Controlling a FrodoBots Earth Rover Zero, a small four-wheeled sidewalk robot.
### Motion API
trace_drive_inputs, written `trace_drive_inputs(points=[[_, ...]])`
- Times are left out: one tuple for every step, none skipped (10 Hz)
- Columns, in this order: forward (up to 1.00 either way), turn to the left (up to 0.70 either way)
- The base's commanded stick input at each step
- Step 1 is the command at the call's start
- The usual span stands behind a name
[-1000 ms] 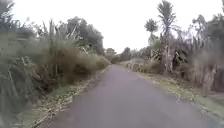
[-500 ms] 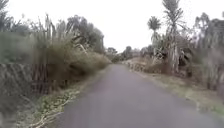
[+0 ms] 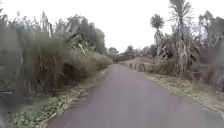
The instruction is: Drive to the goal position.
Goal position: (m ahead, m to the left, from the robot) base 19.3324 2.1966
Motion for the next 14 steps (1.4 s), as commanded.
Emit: trace_drive_inputs(points=[[0.85,0.0],[0.85,0.0],[0.85,-0.02],[0.85,-0.04],[0.85,-0.07],[0.85,-0.1],[0.85,-0.13],[0.85,-0.16],[0.85,-0.19],[0.85,-0.21],[0.85,-0.24],[0.85,-0.27],[0.85,-0.3],[0.85,-0.33]])
